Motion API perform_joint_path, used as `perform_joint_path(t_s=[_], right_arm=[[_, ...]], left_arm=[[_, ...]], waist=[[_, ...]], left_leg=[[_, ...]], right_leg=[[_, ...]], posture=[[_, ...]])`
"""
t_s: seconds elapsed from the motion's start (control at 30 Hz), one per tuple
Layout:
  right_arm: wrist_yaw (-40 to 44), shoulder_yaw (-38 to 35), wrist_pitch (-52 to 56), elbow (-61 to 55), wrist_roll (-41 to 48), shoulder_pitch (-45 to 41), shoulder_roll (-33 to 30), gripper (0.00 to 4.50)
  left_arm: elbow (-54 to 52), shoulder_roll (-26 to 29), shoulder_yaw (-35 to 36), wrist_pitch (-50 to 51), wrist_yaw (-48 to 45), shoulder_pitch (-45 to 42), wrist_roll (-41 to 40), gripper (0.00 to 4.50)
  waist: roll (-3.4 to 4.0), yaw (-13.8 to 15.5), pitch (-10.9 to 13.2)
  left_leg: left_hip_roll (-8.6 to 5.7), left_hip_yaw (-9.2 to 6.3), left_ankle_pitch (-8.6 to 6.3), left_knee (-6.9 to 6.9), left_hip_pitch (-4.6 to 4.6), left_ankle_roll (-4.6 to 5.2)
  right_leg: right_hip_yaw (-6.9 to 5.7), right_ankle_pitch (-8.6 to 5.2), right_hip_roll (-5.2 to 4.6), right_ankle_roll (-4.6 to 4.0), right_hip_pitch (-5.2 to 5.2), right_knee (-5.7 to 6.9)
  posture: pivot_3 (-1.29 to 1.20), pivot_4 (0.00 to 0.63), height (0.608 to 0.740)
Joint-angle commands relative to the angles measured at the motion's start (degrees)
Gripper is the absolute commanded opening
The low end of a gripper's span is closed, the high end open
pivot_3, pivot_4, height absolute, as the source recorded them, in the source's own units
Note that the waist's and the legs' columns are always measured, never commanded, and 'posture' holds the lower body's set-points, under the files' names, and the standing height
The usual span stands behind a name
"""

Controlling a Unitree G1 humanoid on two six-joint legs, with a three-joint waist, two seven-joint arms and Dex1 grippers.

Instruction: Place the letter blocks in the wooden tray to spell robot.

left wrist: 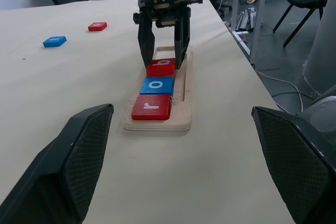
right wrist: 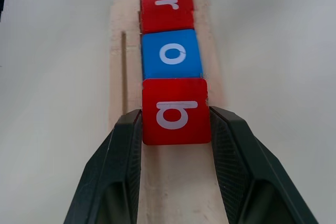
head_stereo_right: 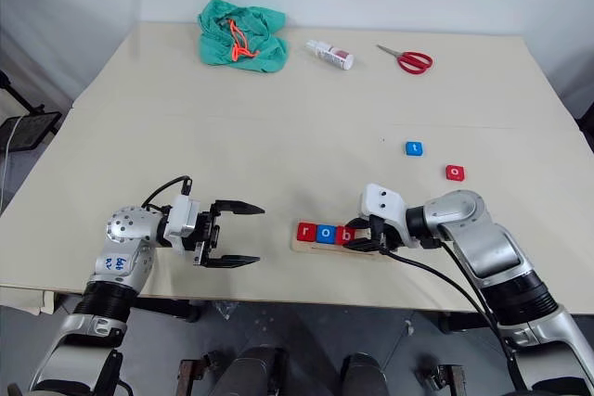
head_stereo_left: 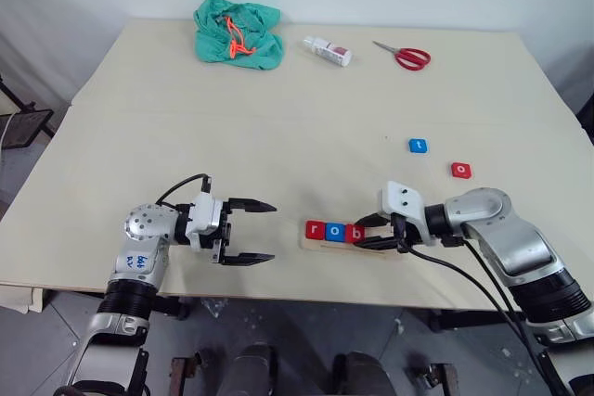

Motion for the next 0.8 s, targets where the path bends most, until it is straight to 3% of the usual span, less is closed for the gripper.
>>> perform_joint_path(t_s=[0.03,0.07,0.37,0.6,0.8], right_arm=[[0.03,-0.76,-1.38,-0.08,-0.26,-1.12,-0.01,1.48],[0.02,-0.77,-1.40,-0.06,-0.25,-1.19,0.05,1.48],[-0.29,-2.37,-1.18,-1.90,0.92,-1.27,-0.15,4.48],[-3.76,-13.09,6.55,-7.91,8.26,2.37,-2.16,4.48],[-17.83,-25.77,9.37,-7.46,8.41,9.33,0.65,4.48]], left_arm=[[-1.80,0.20,0.29,-0.20,0.48,0.39,-0.19,4.50],[-1.87,0.20,0.28,-0.20,0.57,0.44,-0.20,4.50],[-1.94,-0.03,0.27,-0.40,1.36,0.57,-0.18,4.50],[-1.26,-0.86,-0.03,-0.80,1.76,0.22,0.04,4.50],[1.36,-1.83,-0.08,-1.71,1.68,-1.25,0.55,4.50]], waist=[[0.00,0.00,0.00],[0.00,0.00,0.00],[0.00,0.00,0.00],[-0.01,0.26,0.01],[-0.02,0.26,0.01]], left_leg=[[0.00,0.00,0.00,0.00,0.00,0.00],[0.00,0.00,0.00,0.00,0.00,0.00],[0.00,0.00,0.00,0.00,0.00,0.00],[-0.01,-0.03,0.00,0.01,-0.01,0.00],[-0.04,0.00,0.00,-0.03,-0.01,0.00]], right_leg=[[0.00,0.00,0.00,0.00,0.00,0.00],[0.00,0.00,0.00,0.00,0.00,0.00],[0.00,0.00,0.00,0.00,0.00,0.00],[-0.01,0.00,-0.01,0.00,0.01,-0.01],[-0.01,0.01,-0.02,0.02,0.02,-0.02]], posture=[[0.00,0.150,0.740],[0.00,0.150,0.740],[0.00,0.150,0.740],[0.00,0.150,0.740],[0.00,0.150,0.740]])
